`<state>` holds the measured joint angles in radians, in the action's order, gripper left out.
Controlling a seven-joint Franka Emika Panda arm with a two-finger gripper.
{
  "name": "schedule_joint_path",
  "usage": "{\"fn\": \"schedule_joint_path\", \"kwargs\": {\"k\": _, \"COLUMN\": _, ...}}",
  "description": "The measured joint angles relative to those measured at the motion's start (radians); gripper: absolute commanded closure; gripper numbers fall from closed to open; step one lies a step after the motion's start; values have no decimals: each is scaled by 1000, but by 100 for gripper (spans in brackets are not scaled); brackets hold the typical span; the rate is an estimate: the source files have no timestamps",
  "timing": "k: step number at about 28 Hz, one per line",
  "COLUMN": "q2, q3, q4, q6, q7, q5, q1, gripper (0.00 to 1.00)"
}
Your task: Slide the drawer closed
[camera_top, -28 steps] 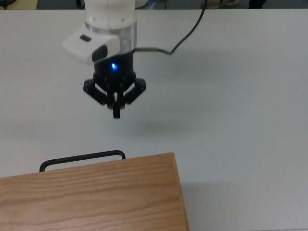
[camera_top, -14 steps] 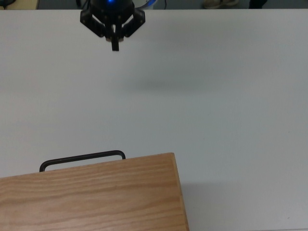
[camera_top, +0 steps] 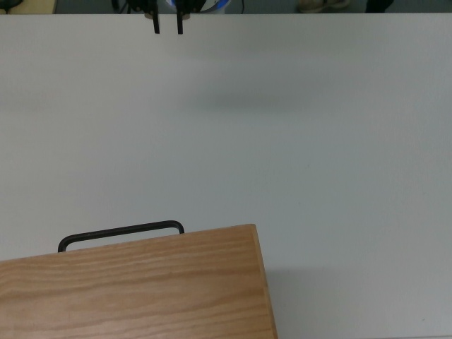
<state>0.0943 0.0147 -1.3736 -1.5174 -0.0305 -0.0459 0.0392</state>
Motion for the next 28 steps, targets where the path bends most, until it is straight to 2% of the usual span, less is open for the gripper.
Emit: {"fn": "schedule_joint_path", "kwargs": {"k": 28, "q2": -19, "q3": -1, "q4": 0, "q6": 6, "q7": 1, "q5": 0, "q1": 0, "gripper": 0}}
